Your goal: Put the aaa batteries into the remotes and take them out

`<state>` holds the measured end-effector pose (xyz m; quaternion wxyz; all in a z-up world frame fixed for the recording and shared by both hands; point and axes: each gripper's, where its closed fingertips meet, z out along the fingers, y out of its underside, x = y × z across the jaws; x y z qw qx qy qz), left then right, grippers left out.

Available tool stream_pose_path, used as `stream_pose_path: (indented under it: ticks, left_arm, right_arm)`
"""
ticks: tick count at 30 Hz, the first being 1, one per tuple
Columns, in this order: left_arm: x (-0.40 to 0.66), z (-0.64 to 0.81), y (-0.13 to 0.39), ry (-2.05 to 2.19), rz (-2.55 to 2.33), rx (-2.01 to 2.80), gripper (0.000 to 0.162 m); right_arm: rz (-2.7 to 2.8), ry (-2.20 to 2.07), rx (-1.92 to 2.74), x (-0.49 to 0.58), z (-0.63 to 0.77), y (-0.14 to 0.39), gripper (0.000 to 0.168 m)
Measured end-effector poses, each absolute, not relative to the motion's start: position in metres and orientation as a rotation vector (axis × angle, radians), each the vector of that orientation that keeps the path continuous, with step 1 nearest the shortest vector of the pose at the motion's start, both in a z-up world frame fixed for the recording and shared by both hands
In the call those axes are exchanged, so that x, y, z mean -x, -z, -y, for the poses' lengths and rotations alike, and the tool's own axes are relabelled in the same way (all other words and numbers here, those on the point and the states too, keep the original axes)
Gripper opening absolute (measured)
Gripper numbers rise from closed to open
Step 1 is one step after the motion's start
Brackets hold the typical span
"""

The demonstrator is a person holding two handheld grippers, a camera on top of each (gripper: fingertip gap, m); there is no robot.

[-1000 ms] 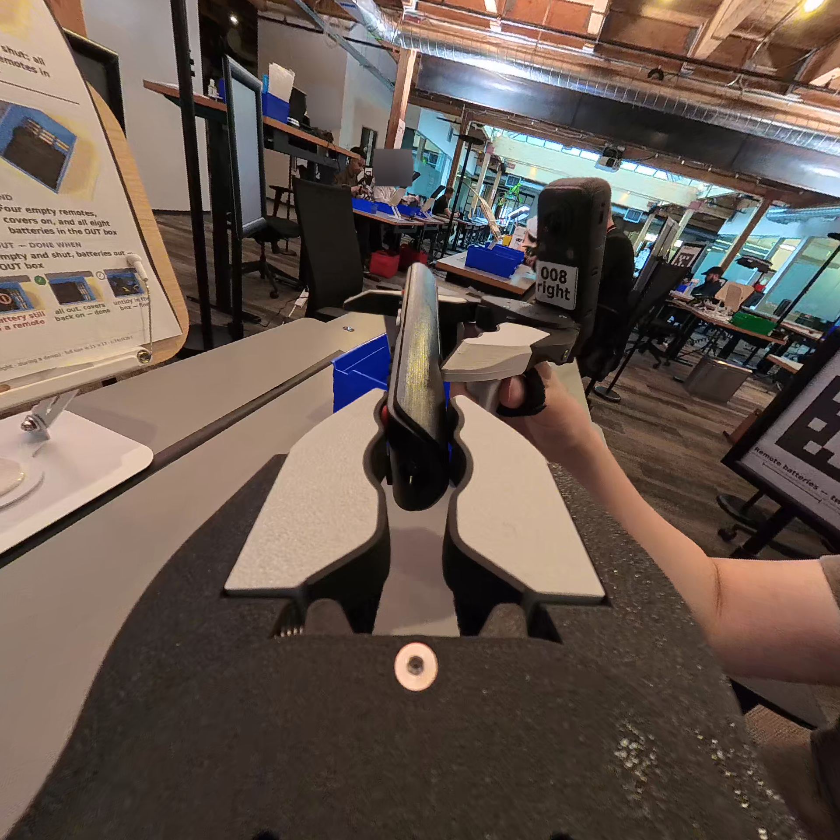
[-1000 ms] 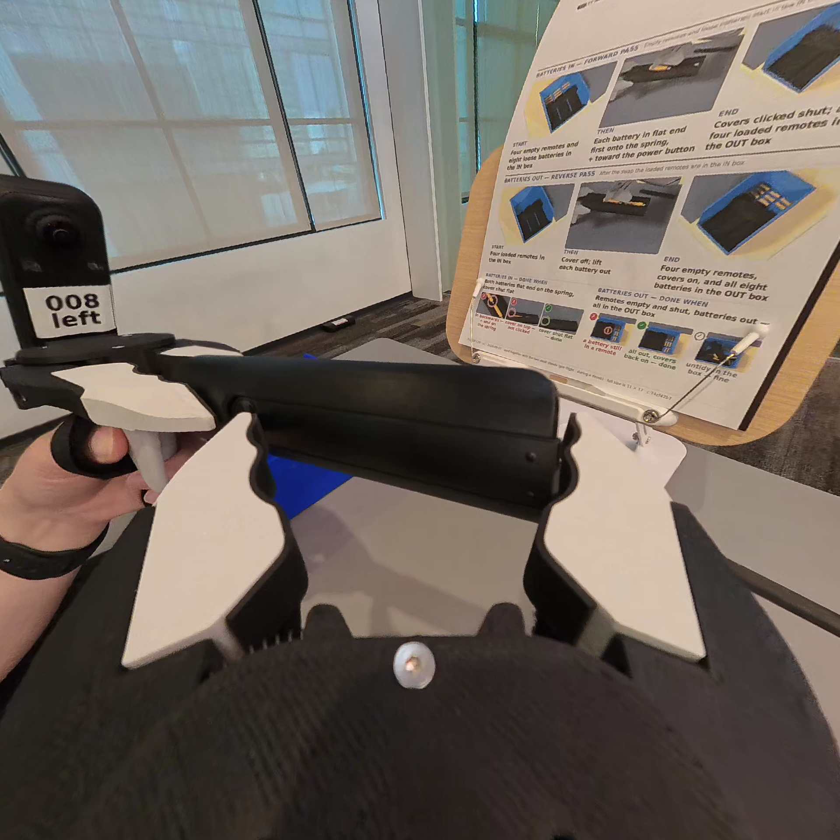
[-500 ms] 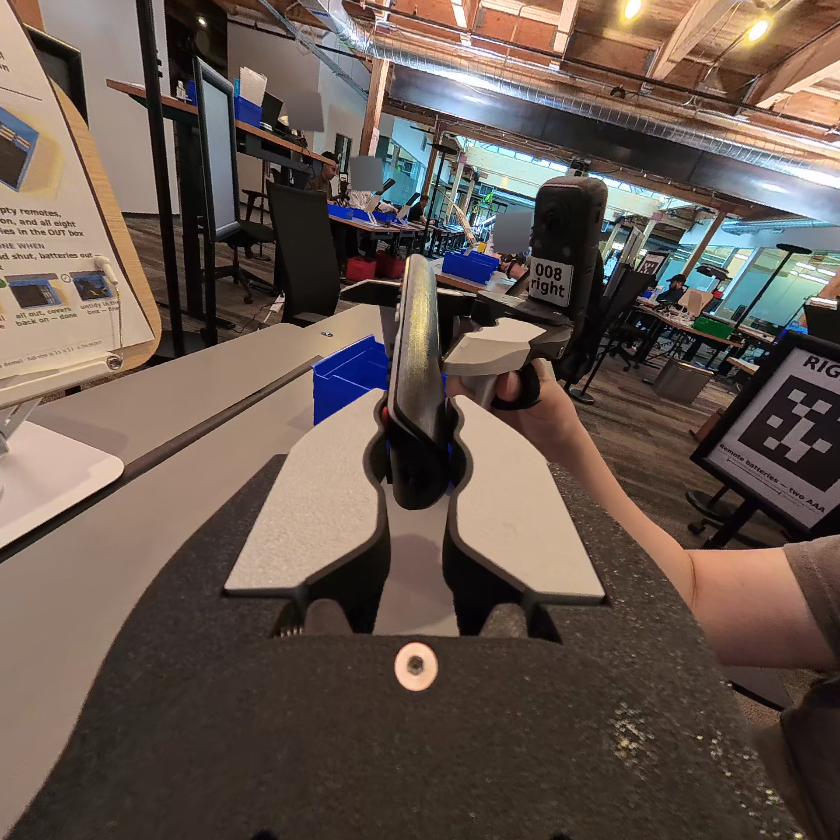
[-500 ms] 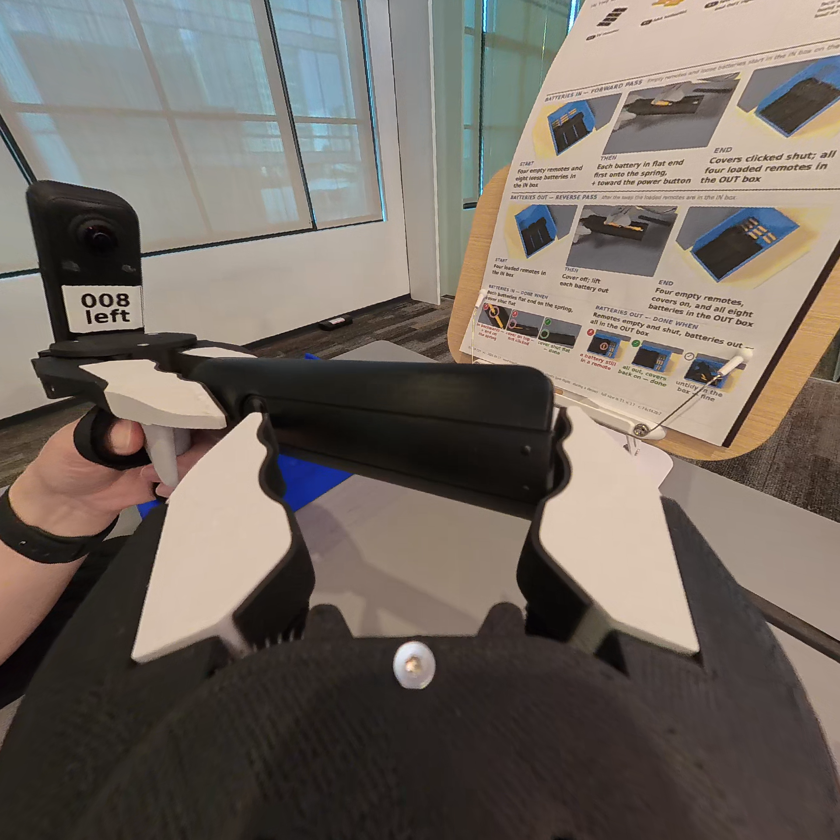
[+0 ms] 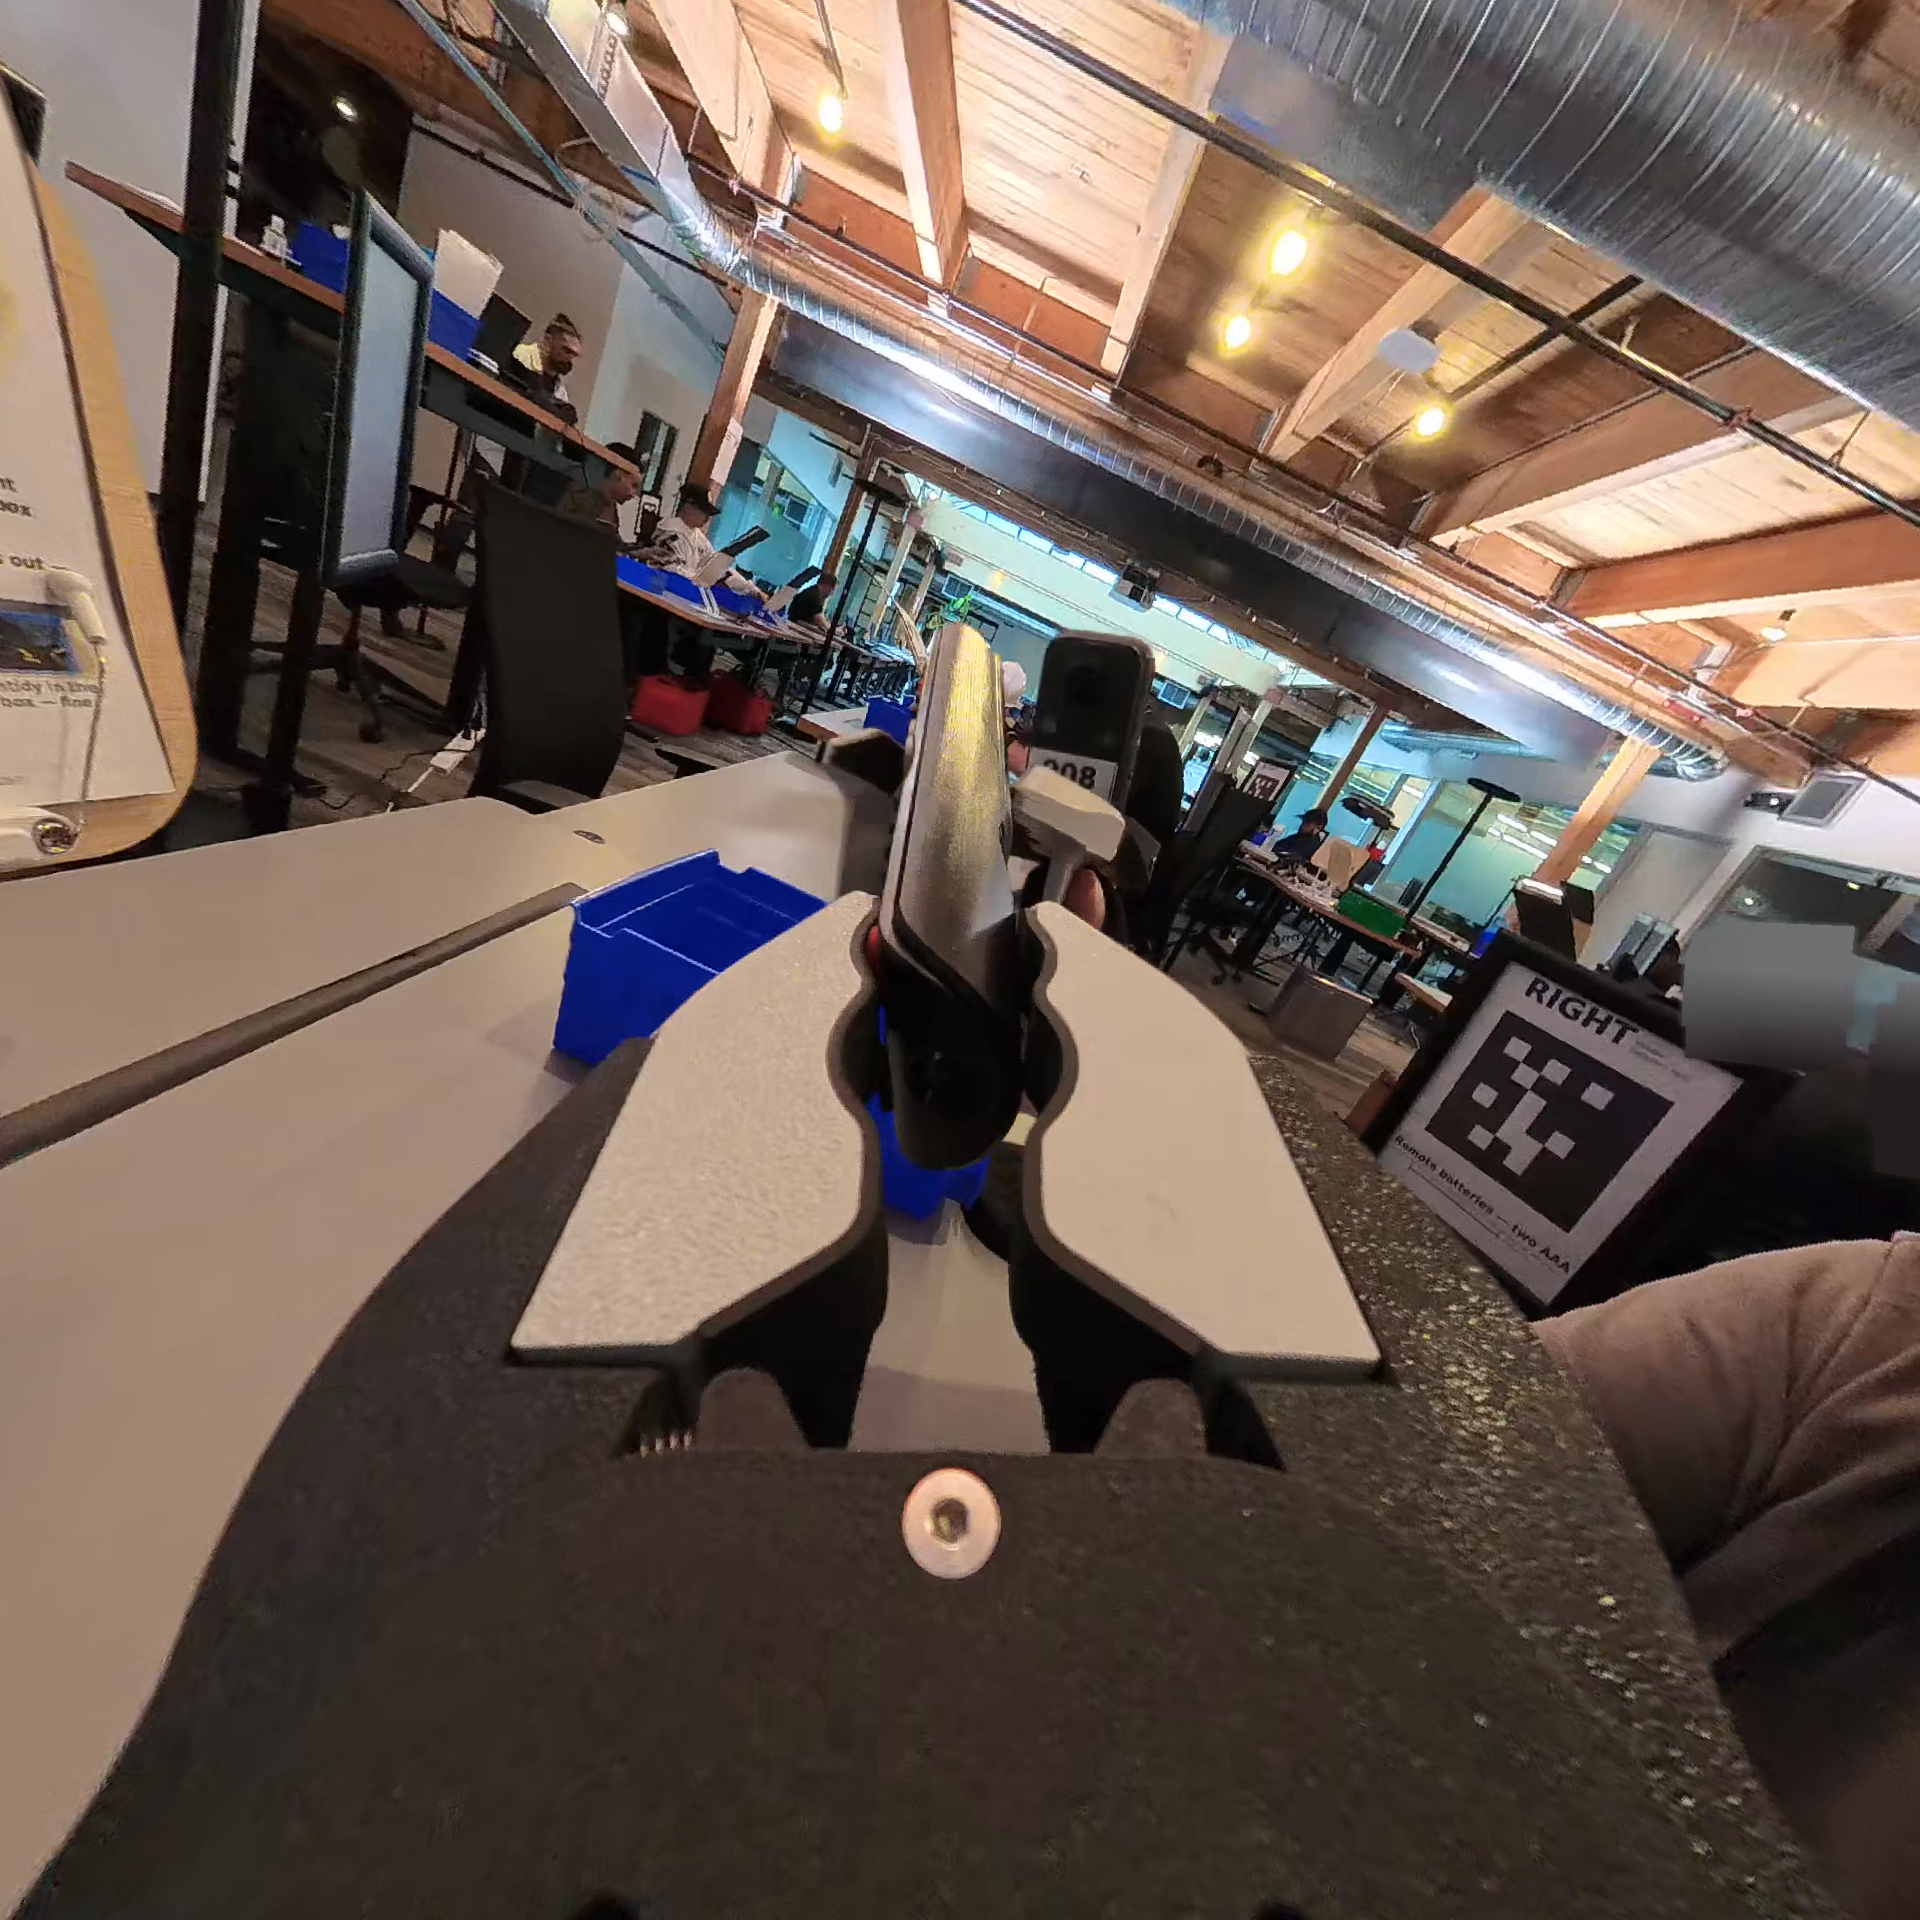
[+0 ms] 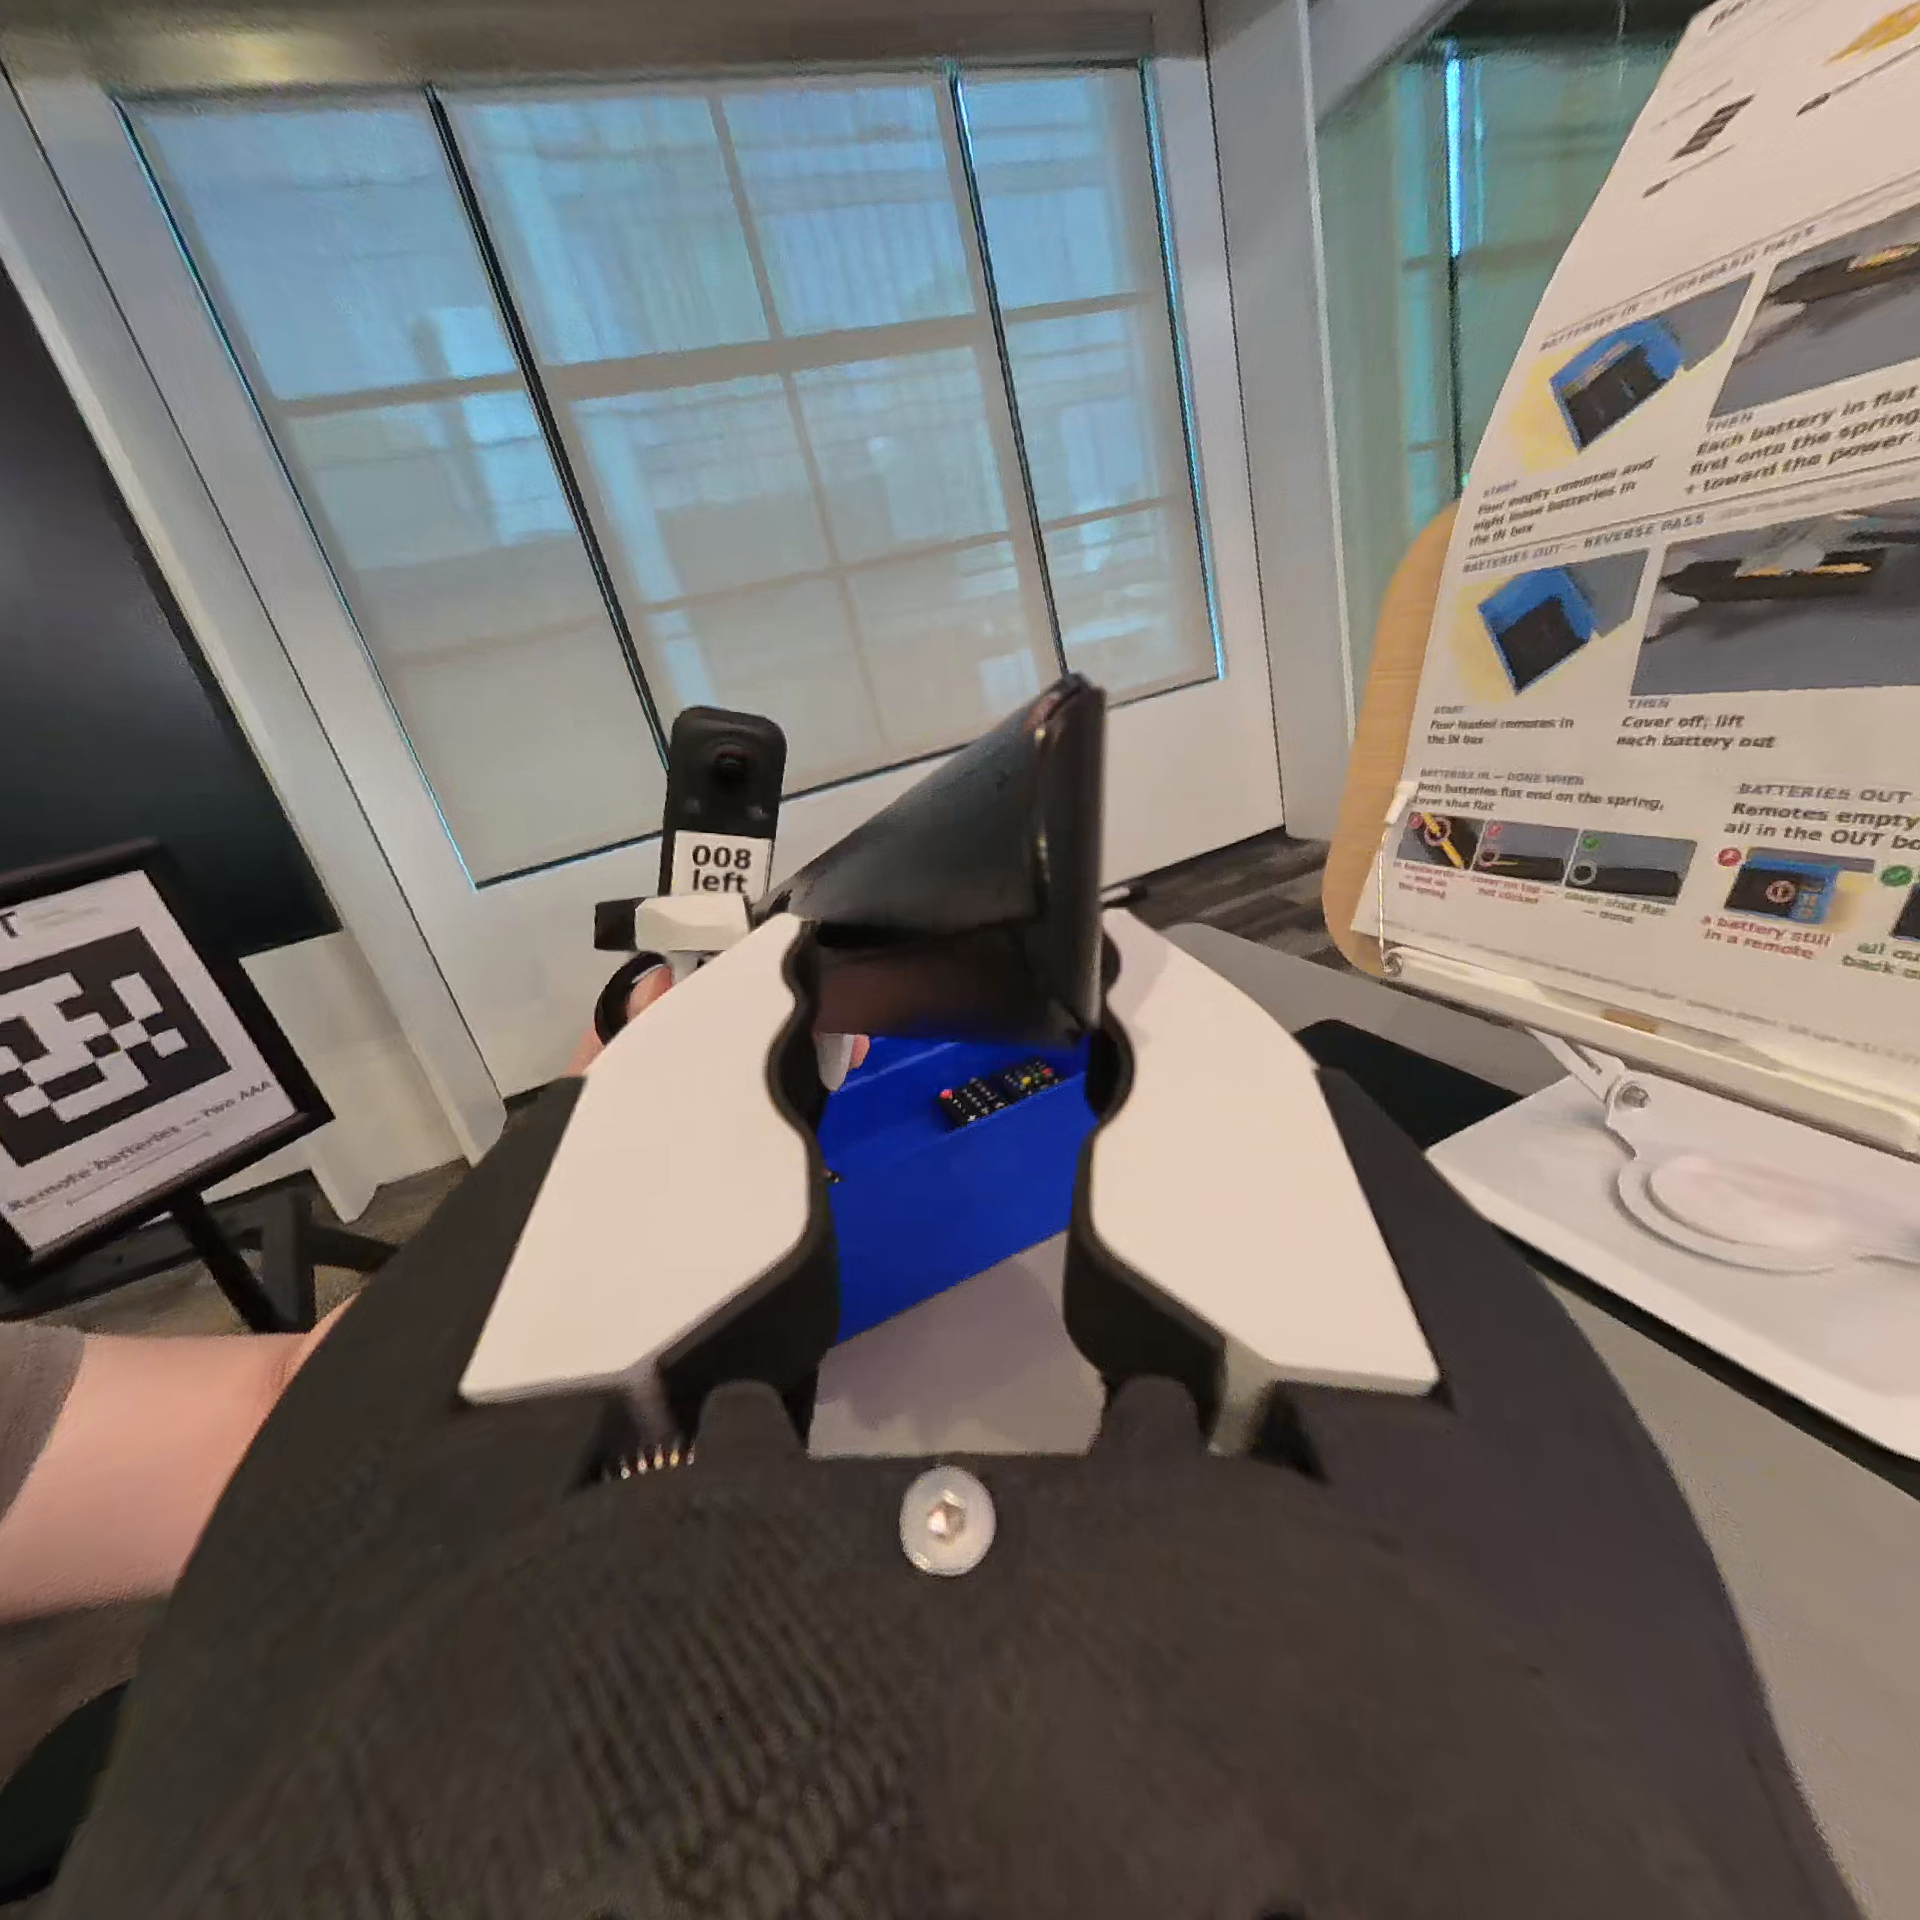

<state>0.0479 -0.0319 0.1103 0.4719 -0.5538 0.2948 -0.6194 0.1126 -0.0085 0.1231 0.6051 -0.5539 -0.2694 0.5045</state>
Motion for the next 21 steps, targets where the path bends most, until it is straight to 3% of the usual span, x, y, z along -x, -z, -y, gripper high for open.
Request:
stream_pose_path:
  ticks: [12, 21]
  left_arm:
    - [-0.034, 0.032, -0.104, 1.604, -0.749, 1.459, 0.023]
    - [-0.012, 0.033, -0.093, 1.527, -0.825, 1.569, 0.023]
  right_arm:
    - [0.581, -1.3, 1.201, -0.15, 0.014, -0.131, 0.044]
    - [0.729, -1.41, 1.388, -0.147, 0.026, -0.102, 0.031]
